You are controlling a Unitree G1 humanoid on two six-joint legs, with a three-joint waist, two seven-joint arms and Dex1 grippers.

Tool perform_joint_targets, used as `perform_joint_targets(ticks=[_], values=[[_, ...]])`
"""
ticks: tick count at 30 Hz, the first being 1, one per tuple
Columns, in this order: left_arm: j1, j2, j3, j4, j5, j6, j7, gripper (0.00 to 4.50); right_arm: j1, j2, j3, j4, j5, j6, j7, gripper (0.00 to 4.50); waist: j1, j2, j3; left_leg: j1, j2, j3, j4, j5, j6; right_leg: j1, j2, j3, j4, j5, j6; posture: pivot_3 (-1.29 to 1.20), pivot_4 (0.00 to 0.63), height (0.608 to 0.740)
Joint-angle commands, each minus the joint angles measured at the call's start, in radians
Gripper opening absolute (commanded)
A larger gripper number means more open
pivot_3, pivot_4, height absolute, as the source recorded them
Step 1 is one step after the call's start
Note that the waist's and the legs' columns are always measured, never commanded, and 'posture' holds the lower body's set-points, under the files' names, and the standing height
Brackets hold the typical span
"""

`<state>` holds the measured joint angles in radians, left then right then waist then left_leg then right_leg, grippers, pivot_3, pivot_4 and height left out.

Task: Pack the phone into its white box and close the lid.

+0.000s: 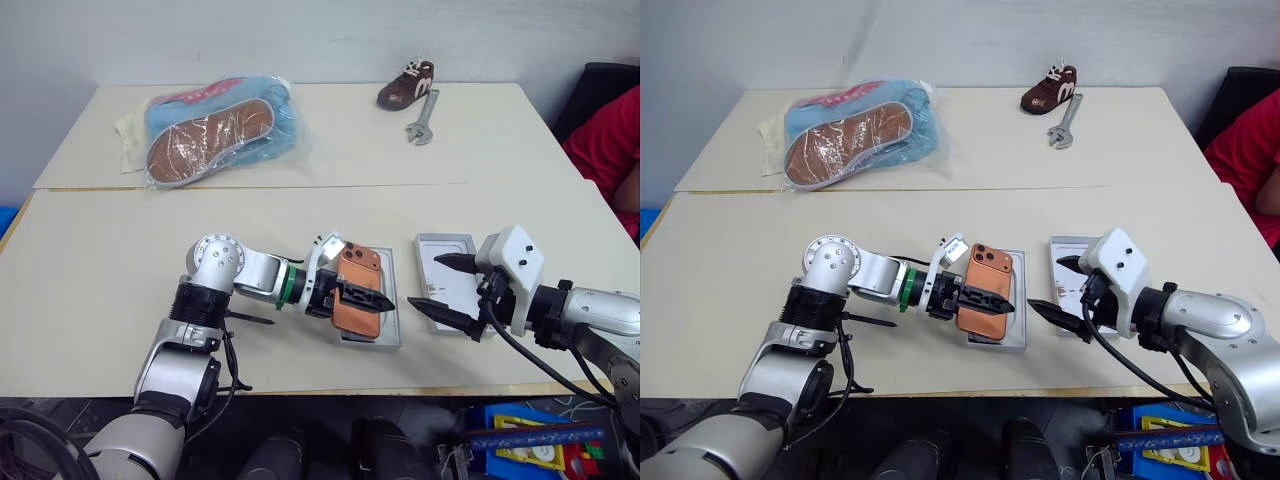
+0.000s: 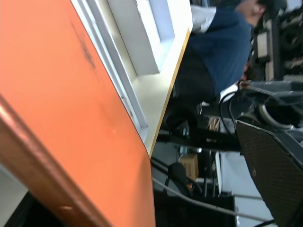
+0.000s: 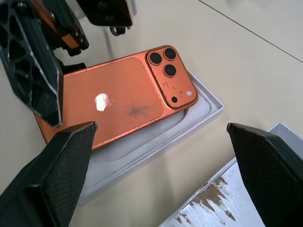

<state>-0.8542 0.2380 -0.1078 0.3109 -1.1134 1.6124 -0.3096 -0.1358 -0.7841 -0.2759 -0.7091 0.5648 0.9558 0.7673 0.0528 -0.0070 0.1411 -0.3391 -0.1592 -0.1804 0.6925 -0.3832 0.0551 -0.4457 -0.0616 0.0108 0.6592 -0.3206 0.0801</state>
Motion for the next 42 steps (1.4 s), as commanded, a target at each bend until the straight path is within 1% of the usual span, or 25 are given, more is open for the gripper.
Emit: perform_joint_targets(ticks=[1,4,7,13,15,18,20,24,26,27,29,30,32,33,34,36,39,42], values=[[-0.029,0.01,-0.049,-0.07,0.06,-0.032,-0.076,4.45,0.005,0.004,-0.001,-0.029,0.021,-0.025,-0.021,4.5,0.0,0.0,0.0,0.0,0.0,0.0,0.0,0.0,0.0,0.0,0.0,0.0,0.0,0.0,0.0,0.0,0.15,0.74],[-0.032,0.044,-0.116,-0.101,0.127,-0.082,-0.151,4.45,0.016,0.008,-0.005,-0.038,0.038,-0.023,-0.036,4.5,0.0,0.0,0.0,0.0,0.0,0.0,0.0,0.0,0.0,0.0,0.0,0.0,0.0,0.0,0.0,0.0,0.15,0.74],[-0.043,0.081,-0.208,-0.122,0.21,-0.167,-0.249,4.45,0.022,0.012,-0.009,-0.039,0.052,-0.026,-0.052,4.5,-0.001,0.0,0.0,0.0,0.0,0.0,-0.001,0.0,0.0,0.0,0.0,0.0,0.0,0.0,0.0,0.0,0.15,0.74],[-0.076,0.107,-0.318,-0.076,0.349,-0.306,-0.418,4.45,0.019,0.009,-0.01,-0.038,0.08,-0.026,-0.078,4.5,0.0,0.0,0.0,0.0,0.0,0.0,-0.001,0.0,0.0,0.0,0.0,0.0,0.0,0.0,0.0,0.0,0.15,0.74],[-0.081,0.121,-0.336,-0.083,0.368,-0.309,-0.463,4.45,0.022,0.004,-0.011,-0.038,0.086,-0.026,-0.08,4.5,0.001,0.0,0.0,0.0,0.0,0.0,-0.001,0.0,0.0,0.0,0.0,0.0,0.0,0.0,0.0,0.0,0.15,0.74],[-0.076,0.167,-0.353,-0.126,0.385,-0.306,-0.518,4.45,0.036,-0.011,-0.012,-0.035,0.083,-0.032,-0.075,4.5,-0.003,0.0,0.0,0.0,0.0,0.0,-0.001,0.0,0.0,0.0,0.0,0.0,0.0,0.0,0.0,0.0,0.15,0.74],[-0.065,0.219,-0.362,-0.18,0.393,-0.302,-0.555,4.45,0.043,-0.02,-0.01,-0.032,0.083,-0.036,-0.071,4.5,-0.006,0.0,0.0,0.0,0.001,0.0,-0.002,0.0,0.0,0.0,0.001,0.0,-0.001,0.0,0.0,0.0,0.15,0.74],[-0.029,0.322,-0.329,-0.297,0.365,-0.253,-0.602,4.45,0.049,-0.031,0.001,-0.024,0.077,-0.043,-0.07,4.5,-0.009,0.001,0.001,0.001,0.002,0.0,-0.002,0.0,0.0,0.0,0.001,0.0,-0.001,0.0,0.0,0.0,0.15,0.74],[0.005,0.369,-0.291,-0.368,0.339,-0.238,-0.622,4.45,0.046,-0.034,0.005,-0.02,0.073,-0.025,-0.089,4.5,-0.008,0.001,0.001,0.001,0.002,0.0,-0.002,0.0,0.0,0.0,0.001,0.0,-0.001,0.0,0.0,0.0,0.15,0.74],[0.052,0.415,-0.267,-0.424,0.347,-0.303,-0.655,4.45,0.037,-0.031,0.011,-0.02,0.065,0.009,-0.126,4.5,-0.008,0.001,0.001,0.001,0.002,0.0,-0.002,0.0,0.0,0.0,0.001,0.0,-0.001,0.0,0.0,0.0,0.15,0.74],[0.122,0.477,-0.235,-0.493,0.373,-0.407,-0.698,4.45,0.025,-0.025,0.02,-0.02,0.057,0.053,-0.178,4.5,-0.009,0.001,0.001,0.001,0.002,0.0,-0.003,0.0,0.0,0.0,0.001,0.0,-0.001,0.0,0.0,0.0,0.15,0.74],[0.167,0.511,-0.212,-0.517,0.402,-0.49,-0.719,4.45,0.019,-0.019,0.024,-0.021,0.056,0.086,-0.208,4.5,-0.008,0.002,0.001,0.002,0.002,0.0,-0.003,0.0,0.0,0.0,0.001,0.0,-0.001,0.0,0.0,0.0,0.15,0.74],[0.294,0.583,-0.115,-0.526,0.492,-0.808,-0.82,4.45,0.012,0.017,0.043,-0.026,0.041,0.16,-0.293,4.5,-0.004,0.002,0.002,0.002,0.002,0.0,-0.003,0.0,0.0,0.0,0.001,0.0,-0.002,0.0,0.0,0.0,0.15,0.74],[0.333,0.6,-0.084,-0.524,0.516,-0.907,-0.856,4.45,0.008,0.03,0.046,-0.027,0.041,0.19,-0.322,4.5,-0.004,0.002,0.002,0.002,0.002,0.001,-0.004,0.0,0.0,0.0,0.001,0.0,-0.003,0.0,-0.001,0.0,0.15,0.74],[0.361,0.614,-0.053,-0.512,0.529,-0.979,-0.888,4.45,0.002,0.055,0.049,-0.026,0.041,0.219,-0.355,4.5,-0.001,0.003,0.002,0.003,0.004,0.003,-0.006,0.0,0.0,0.0,0.001,-0.003,-0.004,0.0,-0.001,0.0,0.15,0.74],[0.389,0.611,0.006,-0.491,0.521,-1.083,-0.943,4.45,-0.016,0.124,0.047,-0.008,0.034,0.269,-0.425,4.5,0.005,0.002,0.002,0.003,0.004,0.003,-0.007,0.0,0.0,0.0,0.001,-0.003,-0.005,0.0,-0.001,0.0,0.15,0.74],[0.359,0.574,0.049,-0.448,0.503,-1.101,-0.945,4.45,-0.045,0.211,0.074,0.037,-0.013,0.299,-0.516,4.5,0.019,0.003,0.002,0.003,0.004,0.003,-0.006,0.0,0.0,0.001,0.001,-0.003,-0.006,0.0,-0.001,0.0,0.15,0.74],[0.343,0.551,0.046,-0.429,0.539,-1.145,-0.952,4.5,-0.068,0.311,0.11,0.086,-0.04,0.311,-0.582,3.91,0.018,0.003,0.002,0.003,0.003,0.003,-0.007,0.0,0.0,0.001,0.0,-0.003,-0.005,0.0,-0.001,0.0,0.15,0.74]])
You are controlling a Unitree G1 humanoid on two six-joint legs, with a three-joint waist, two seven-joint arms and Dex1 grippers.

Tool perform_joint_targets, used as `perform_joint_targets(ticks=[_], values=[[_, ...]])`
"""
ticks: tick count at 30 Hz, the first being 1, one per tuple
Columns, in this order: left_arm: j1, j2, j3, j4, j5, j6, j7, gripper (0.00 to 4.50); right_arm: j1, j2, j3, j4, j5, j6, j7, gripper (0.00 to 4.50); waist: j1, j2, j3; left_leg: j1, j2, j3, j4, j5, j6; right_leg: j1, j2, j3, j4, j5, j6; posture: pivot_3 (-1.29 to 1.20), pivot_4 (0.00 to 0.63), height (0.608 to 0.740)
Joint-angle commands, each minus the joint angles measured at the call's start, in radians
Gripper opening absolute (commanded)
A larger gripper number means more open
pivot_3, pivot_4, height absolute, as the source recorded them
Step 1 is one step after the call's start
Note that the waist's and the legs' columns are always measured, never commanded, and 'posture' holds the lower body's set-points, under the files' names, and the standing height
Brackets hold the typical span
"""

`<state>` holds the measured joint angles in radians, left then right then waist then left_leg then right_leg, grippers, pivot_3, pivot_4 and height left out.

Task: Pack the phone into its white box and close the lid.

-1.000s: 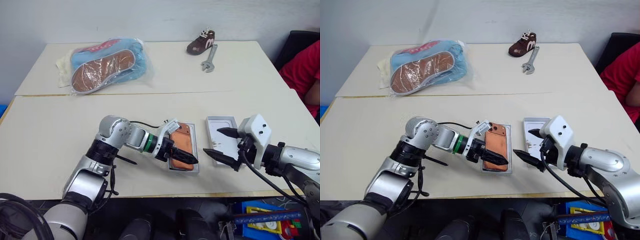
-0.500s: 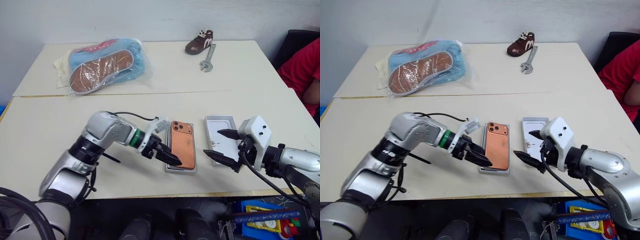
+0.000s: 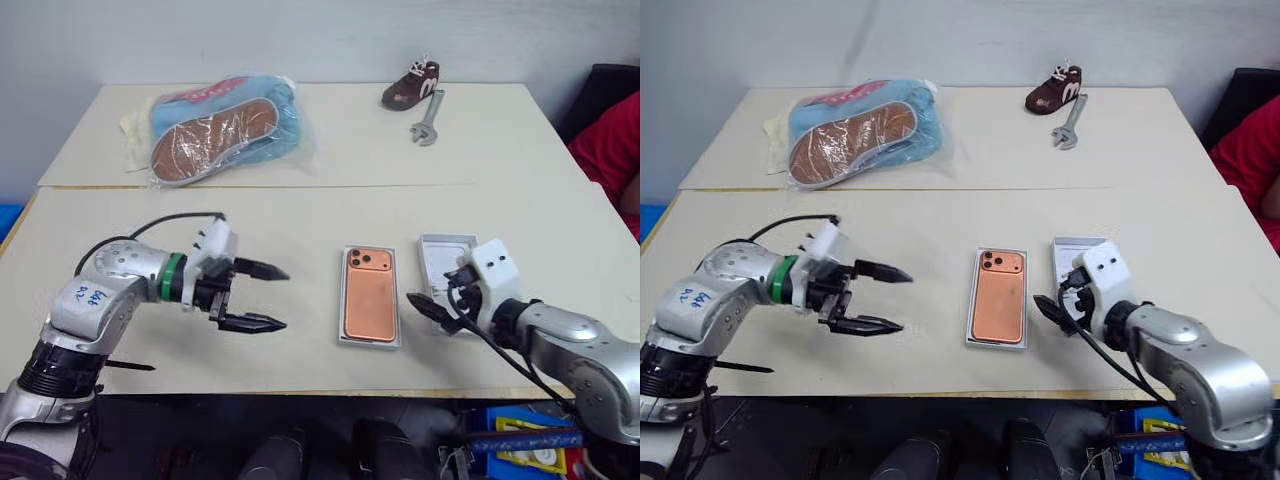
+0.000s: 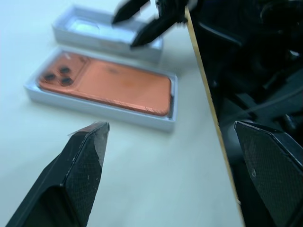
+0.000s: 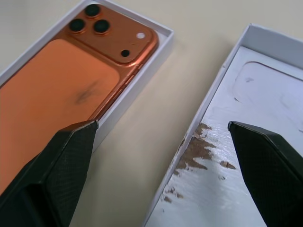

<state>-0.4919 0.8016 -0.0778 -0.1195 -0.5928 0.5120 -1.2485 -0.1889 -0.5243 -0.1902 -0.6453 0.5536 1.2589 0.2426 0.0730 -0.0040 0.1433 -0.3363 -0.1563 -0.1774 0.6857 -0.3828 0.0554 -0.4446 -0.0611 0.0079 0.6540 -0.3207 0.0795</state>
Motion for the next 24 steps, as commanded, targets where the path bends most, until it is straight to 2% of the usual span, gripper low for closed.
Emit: perform_joint_targets(ticks=[1,4,5,6,7,12,16,19,22,24], values=[[-0.021,-0.017,0.012,0.001,0.025,-0.049,-0.013,4.5,-0.016,0.068,0.036,0.035,-0.038,0.007,-0.067,3.57,-0.008,0.0,0.0,0.0,0.0,0.0,0.0,0.0,0.0,0.0,0.0,0.0,0.0,0.0,0.0,0.0,0.15,0.74],[-0.021,-0.028,0.014,0.002,0.029,-0.047,-0.006,4.5,-0.006,0.102,0.083,0.083,-0.114,-0.019,-0.132,2.49,-0.023,0.0,0.0,0.0,0.0,0.0,-0.002,0.0,0.0,-0.001,0.0,-0.001,0.003,0.0,0.0,0.0,0.15,0.74],[-0.021,-0.029,0.016,0.004,0.031,-0.047,-0.006,4.5,-0.002,0.113,0.089,0.088,-0.126,-0.026,-0.143,2.28,-0.029,0.0,0.0,0.001,0.0,0.0,-0.002,0.0,0.0,-0.001,0.0,-0.001,0.004,0.0,0.0,0.0,0.15,0.74],[-0.021,-0.029,0.017,0.005,0.035,-0.046,-0.006,4.5,-0.001,0.121,0.093,0.085,-0.131,-0.031,-0.149,1.76,-0.032,0.0,0.0,0.001,0.0,0.0,-0.002,0.0,0.0,0.0,0.0,-0.001,0.003,0.0,0.0,0.0,0.15,0.74],[-0.02,-0.028,0.019,0.006,0.036,-0.044,-0.009,4.5,-0.001,0.127,0.097,0.078,-0.138,-0.033,-0.155,1.58,-0.036,0.0,0.0,0.001,0.0,0.0,-0.001,0.0,0.0,0.0,0.0,-0.001,0.003,0.0,0.0,0.0,0.15,0.74],[-0.012,-0.021,0.018,0.007,0.056,-0.048,-0.02,4.5,-0.013,0.189,0.051,0.022,-0.121,-0.007,-0.168,0.02,-0.05,0.0,0.0,0.002,0.0,0.0,-0.001,0.0,0.0,0.0,0.0,-0.001,0.004,0.0,0.0,0.0,0.15,0.74],[0.003,-0.008,0.037,0.037,0.074,-0.051,-0.013,4.5,-0.151,0.403,-0.152,-0.102,0.037,0.211,-0.153,0.02,-0.058,0.002,0.001,0.001,0.001,0.0,-0.002,0.0,0.0,-0.001,0.0,-0.001,0.005,0.0,0.0,0.0,0.15,0.74],[0.014,0.0,0.054,0.064,0.081,-0.052,-0.005,4.5,-0.276,0.492,-0.273,-0.12,0.15,0.344,-0.111,0.02,-0.075,0.005,0.002,0.001,0.001,0.001,-0.002,0.0,0.0,-0.001,0.001,-0.001,0.006,0.0,0.0,0.0,0.15,0.74],[0.031,0.014,0.079,0.091,0.086,-0.035,0.007,4.5,-0.384,0.583,-0.375,0.005,0.471,0.355,-0.129,0.02,-0.079,0.005,0.003,0.002,0.002,-0.001,-0.003,0.0,0.0,-0.002,0.001,-0.003,0.007,0.0,0.0,0.0,0.15,0.74],[0.045,0.018,0.1,0.1,0.081,-0.018,0.025,4.5,-0.411,0.632,-0.407,0.166,0.698,0.355,-0.217,0.02,-0.086,0.006,0.003,0.002,0.002,-0.001,-0.004,0.0,0.0,-0.002,0.001,-0.003,0.007,0.0,0.0,0.0,0.15,0.74]])
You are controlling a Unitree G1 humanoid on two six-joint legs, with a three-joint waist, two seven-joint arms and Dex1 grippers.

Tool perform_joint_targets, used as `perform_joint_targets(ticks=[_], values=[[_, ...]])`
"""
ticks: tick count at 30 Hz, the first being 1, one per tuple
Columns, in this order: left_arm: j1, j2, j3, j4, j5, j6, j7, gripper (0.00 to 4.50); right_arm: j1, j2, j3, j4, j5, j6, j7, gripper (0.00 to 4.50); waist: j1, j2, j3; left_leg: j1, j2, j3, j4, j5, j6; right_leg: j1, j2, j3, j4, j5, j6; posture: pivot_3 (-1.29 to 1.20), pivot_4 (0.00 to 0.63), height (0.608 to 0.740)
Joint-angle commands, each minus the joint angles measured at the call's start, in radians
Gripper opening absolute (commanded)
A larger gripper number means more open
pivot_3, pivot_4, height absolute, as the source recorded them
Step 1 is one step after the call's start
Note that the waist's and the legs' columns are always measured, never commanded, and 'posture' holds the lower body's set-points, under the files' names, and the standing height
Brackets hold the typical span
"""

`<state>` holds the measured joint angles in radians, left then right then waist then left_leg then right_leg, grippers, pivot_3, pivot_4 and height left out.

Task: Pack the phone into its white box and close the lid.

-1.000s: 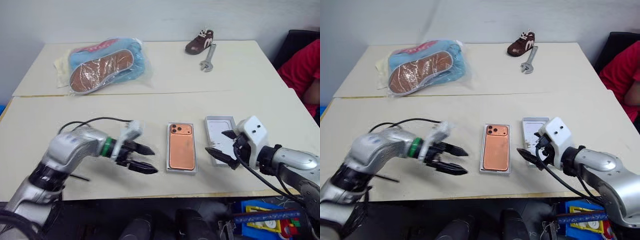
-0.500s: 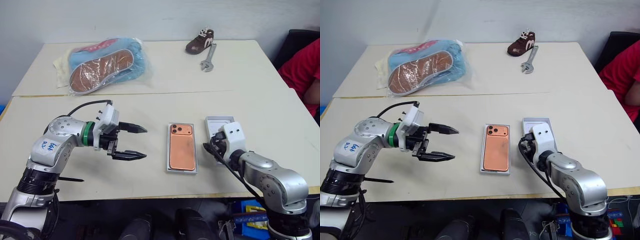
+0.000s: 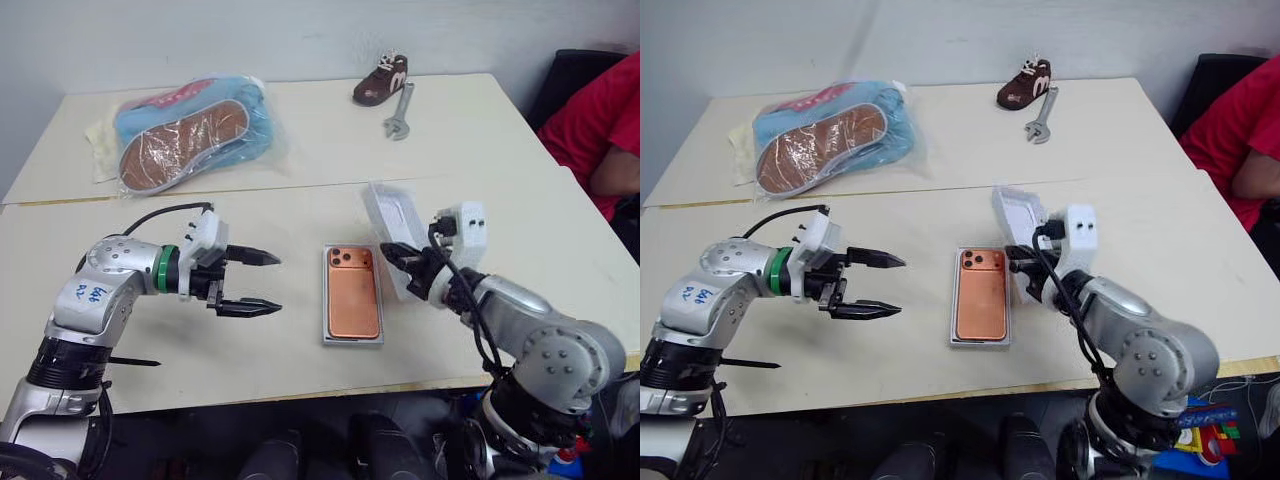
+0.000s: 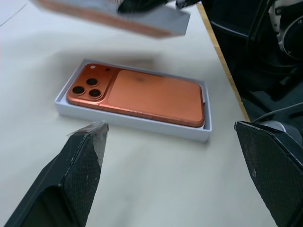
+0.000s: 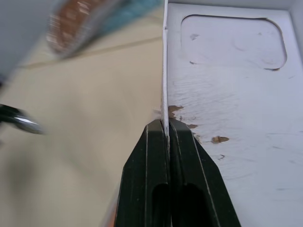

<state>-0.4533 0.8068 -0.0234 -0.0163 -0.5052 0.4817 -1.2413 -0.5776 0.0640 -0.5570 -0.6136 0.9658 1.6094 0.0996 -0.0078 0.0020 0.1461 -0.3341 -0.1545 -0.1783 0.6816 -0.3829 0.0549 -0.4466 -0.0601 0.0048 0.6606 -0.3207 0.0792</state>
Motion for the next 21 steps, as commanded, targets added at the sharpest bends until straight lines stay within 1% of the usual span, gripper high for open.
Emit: perform_joint_targets(ticks=[1,5,9,10,12,13,14,18,21], values=[[0.012,0.012,0.057,-0.002,-0.01,0.018,0.03,4.5,-0.02,0.044,-0.021,0.205,0.355,0.005,-0.119,0.02,-0.009,0.0,0.0,0.0,0.0,0.0,0.0,0.0,0.0,0.0,0.0,-0.001,0.0,0.0,0.0,0.0,0.15,0.74],[0.058,0.024,0.092,-0.017,0.007,0.01,0.062,4.5,-0.007,0.051,0.108,0.427,0.549,-0.026,-0.25,0.02,-0.022,0.001,0.0,0.001,-0.002,0.0,0.001,0.0,0.0,0.0,-0.001,-0.002,0.001,0.0,-0.001,0.0,0.15,0.74],[0.099,0.046,0.124,-0.035,0.004,0.02,0.084,4.5,0.016,0.054,0.294,0.561,0.863,-0.237,-0.437,0.02,-0.041,0.002,0.001,0.001,-0.001,0.0,0.001,0.0,0.0,0.0,-0.002,-0.003,0.001,0.0,-0.001,0.0,0.15,0.74],[0.106,0.052,0.132,-0.037,0.005,0.018,0.091,4.5,0.019,0.06,0.332,0.577,0.909,-0.287,-0.474,0.02,-0.046,0.002,0.001,0.001,-0.001,0.0,0.001,0.0,0.0,0.0,-0.002,-0.003,0.001,0.0,-0.001,0.0,0.15,0.74],[0.116,0.059,0.142,-0.038,0.007,0.015,0.097,4.5,0.023,0.057,0.395,0.594,0.955,-0.36,-0.514,0.02,-0.049,0.002,0.001,0.001,0.0,0.0,0.001,0.0,0.0,0.0,-0.001,-0.005,0.001,0.0,-0.001,0.0,0.15,0.74],[0.118,0.06,0.146,-0.039,0.006,0.017,0.102,4.12,0.025,0.055,0.416,0.604,0.96,-0.388,-0.518,0.0,-0.05,0.002,0.001,0.002,0.0,0.0,0.001,0.0,0.0,0.0,-0.001,-0.006,0.001,0.0,-0.001,0.0,0.15,0.74],[0.119,0.059,0.148,-0.04,0.003,0.018,0.104,3.98,0.029,0.05,0.434,0.612,0.961,-0.409,-0.519,0.0,-0.05,0.002,0.001,0.002,0.0,0.0,0.001,0.0,0.0,0.0,-0.001,-0.006,0.001,0.0,-0.001,0.0,0.15,0.74],[0.116,0.057,0.13,-0.04,0.019,0.013,0.1,2.71,0.083,0.006,0.479,0.641,0.83,-0.46,-0.476,0.0,-0.047,0.002,0.001,0.001,0.0,-0.001,0.001,0.0,0.0,0.0,-0.001,-0.006,0.001,0.0,-0.001,0.0,0.15,0.74],[0.092,0.043,0.075,-0.006,0.073,-0.026,0.094,1.82,0.129,-0.012,0.497,0.628,0.752,-0.49,-0.406,0.0,-0.045,0.002,0.001,0.001,-0.001,-0.001,0.001,0.0,0.0,0.001,-0.002,-0.005,0.001,0.0,-0.001,0.0,0.15,0.74]])
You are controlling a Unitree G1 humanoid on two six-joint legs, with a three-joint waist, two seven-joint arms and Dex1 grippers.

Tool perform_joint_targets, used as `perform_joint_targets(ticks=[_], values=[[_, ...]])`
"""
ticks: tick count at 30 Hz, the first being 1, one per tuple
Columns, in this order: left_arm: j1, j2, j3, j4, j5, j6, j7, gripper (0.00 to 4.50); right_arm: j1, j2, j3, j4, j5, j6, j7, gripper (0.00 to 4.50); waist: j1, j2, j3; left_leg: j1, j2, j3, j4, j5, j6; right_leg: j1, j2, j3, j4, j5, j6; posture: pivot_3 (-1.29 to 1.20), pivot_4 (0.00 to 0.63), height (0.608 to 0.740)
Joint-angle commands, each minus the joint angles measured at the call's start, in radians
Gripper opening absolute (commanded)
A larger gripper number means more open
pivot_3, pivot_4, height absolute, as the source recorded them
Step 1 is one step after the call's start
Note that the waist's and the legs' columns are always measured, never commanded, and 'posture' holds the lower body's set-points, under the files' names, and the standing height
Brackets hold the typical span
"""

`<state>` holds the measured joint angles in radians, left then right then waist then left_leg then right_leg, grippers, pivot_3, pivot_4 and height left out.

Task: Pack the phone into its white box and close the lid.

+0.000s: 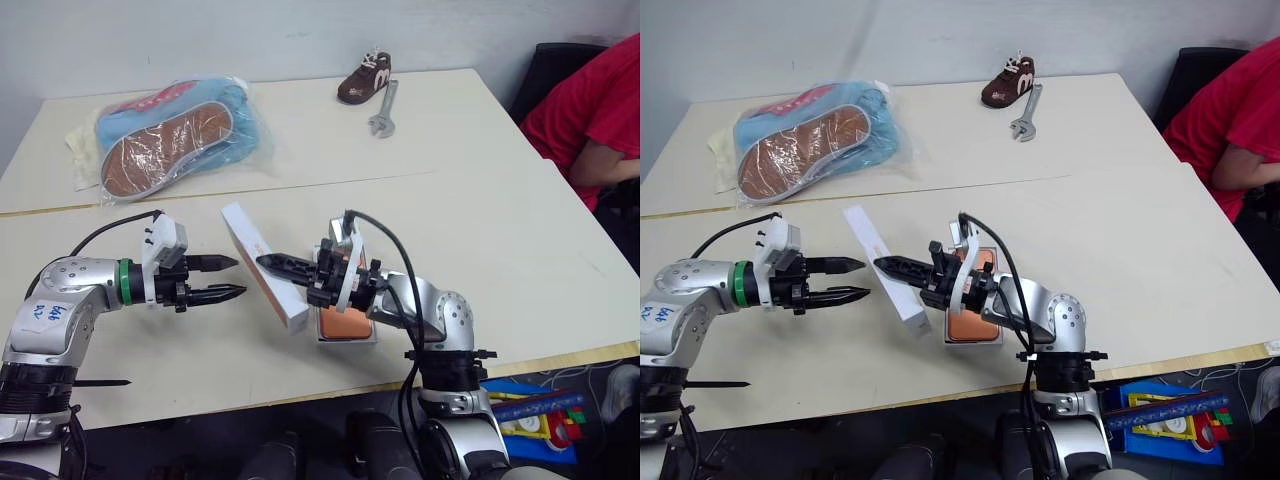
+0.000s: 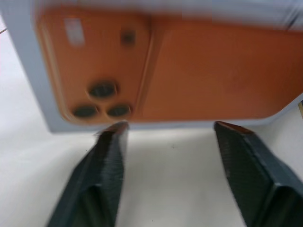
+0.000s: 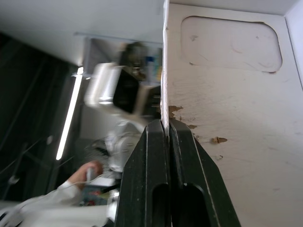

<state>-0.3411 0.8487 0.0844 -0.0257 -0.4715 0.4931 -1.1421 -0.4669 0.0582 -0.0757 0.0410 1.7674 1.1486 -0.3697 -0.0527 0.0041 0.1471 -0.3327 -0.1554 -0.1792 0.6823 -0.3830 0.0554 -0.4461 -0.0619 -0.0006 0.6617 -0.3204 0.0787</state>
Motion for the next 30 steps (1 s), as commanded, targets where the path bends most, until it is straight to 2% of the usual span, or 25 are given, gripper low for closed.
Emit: perform_joint_targets(ticks=[1,6,9,12,15,16,22,25,27,29,30], values=[[-0.027,-0.002,-0.046,0.015,0.054,-0.047,-0.007,1.49,0.026,-0.008,0.023,-0.03,-0.069,-0.037,0.082,0.0,-0.001,0.0,0.0,0.0,0.0,0.001,0.0,0.0,0.0,0.0,0.0,0.001,0.0,0.0,0.0,0.0,0.15,0.74],[-0.118,-0.047,-0.137,0.126,0.137,-0.124,-0.023,0.04,0.055,-0.031,0.039,-0.072,-0.184,-0.091,0.146,0.0,0.005,0.001,-0.001,0.0,0.0,0.001,0.001,0.0,0.0,0.0,0.0,0.001,0.0,0.0,0.0,0.0,0.15,0.74],[-0.205,-0.109,-0.189,0.217,0.177,-0.162,-0.034,0.0,0.105,-0.069,0.04,-0.141,-0.154,-0.068,0.158,0.63,0.017,0.001,-0.001,0.0,0.0,0.001,0.002,0.0,0.0,0.001,0.0,0.001,0.0,0.0,0.0,0.0,0.15,0.74],[-0.25,-0.147,-0.216,0.274,0.198,-0.192,-0.057,0.0,0.135,-0.118,0.054,-0.215,-0.187,-0.067,0.165,1.58,0.023,0.0,-0.002,0.0,0.0,0.001,0.002,0.0,0.0,0.001,0.0,0.001,0.0,0.0,0.0,0.0,0.15,0.74],[-0.303,-0.214,-0.249,0.35,0.222,-0.238,-0.073,0.0,0.161,-0.28,0.033,-0.421,-0.241,-0.052,0.239,2.72,0.028,0.0,-0.002,-0.002,-0.002,0.001,0.002,0.0,0.001,0.0,-0.001,0.002,0.0,0.0,0.0,0.0,0.15,0.74],[-0.319,-0.235,-0.256,0.373,0.228,-0.252,-0.078,0.0,0.166,-0.334,0.01,-0.473,-0.239,-0.057,0.261,2.97,0.03,-0.001,-0.002,-0.002,-0.002,0.0,0.004,0.0,0.001,0.0,-0.002,0.001,-0.001,0.0,0.001,0.0,0.15,0.74],[-0.408,-0.377,-0.28,0.469,0.236,-0.298,-0.092,0.0,0.26,-0.644,-0.165,-0.656,-0.16,-0.079,0.431,2.97,0.05,-0.002,-0.002,-0.005,-0.002,0.001,0.005,0.0,0.002,0.001,-0.002,0.002,-0.003,0.001,0.001,0.0,0.15,0.74],[-0.435,-0.437,-0.291,0.491,0.243,-0.308,-0.092,0.0,0.317,-0.752,-0.228,-0.699,-0.131,-0.099,0.517,2.97,0.059,-0.004,-0.002,-0.006,-0.002,0.001,0.007,0.0,0.002,0.001,-0.002,0.003,-0.003,0.001,0.002,0.0,0.15,0.74],[-0.445,-0.465,-0.294,0.501,0.246,-0.31,-0.089,0.0,0.351,-0.804,-0.248,-0.719,-0.14,-0.11,0.572,2.97,0.063,-0.006,-0.002,-0.006,-0.002,0.002,0.008,0.0,0.002,0.001,-0.002,0.003,-0.003,0.001,0.002,0.0,0.15,0.74],[-0.452,-0.483,-0.299,0.492,0.248,-0.314,-0.089,0.0,0.388,-0.86,-0.247,-0.752,-0.229,-0.113,0.648,2.97,0.066,-0.007,-0.002,-0.006,-0.001,0.004,0.009,0.0,0.002,0.001,-0.001,0.005,-0.003,0.002,0.003,0.0,0.15,0.74],[-0.456,-0.484,-0.296,0.486,0.246,-0.31,-0.092,0.0,0.401,-0.884,-0.23,-0.769,-0.29,-0.122,0.681,2.59,0.07,-0.007,-0.002,-0.006,-0.001,0.004,0.009,0.0,0.002,0.001,-0.001,0.005,-0.003,0.002,0.003,0.0,0.15,0.74]])
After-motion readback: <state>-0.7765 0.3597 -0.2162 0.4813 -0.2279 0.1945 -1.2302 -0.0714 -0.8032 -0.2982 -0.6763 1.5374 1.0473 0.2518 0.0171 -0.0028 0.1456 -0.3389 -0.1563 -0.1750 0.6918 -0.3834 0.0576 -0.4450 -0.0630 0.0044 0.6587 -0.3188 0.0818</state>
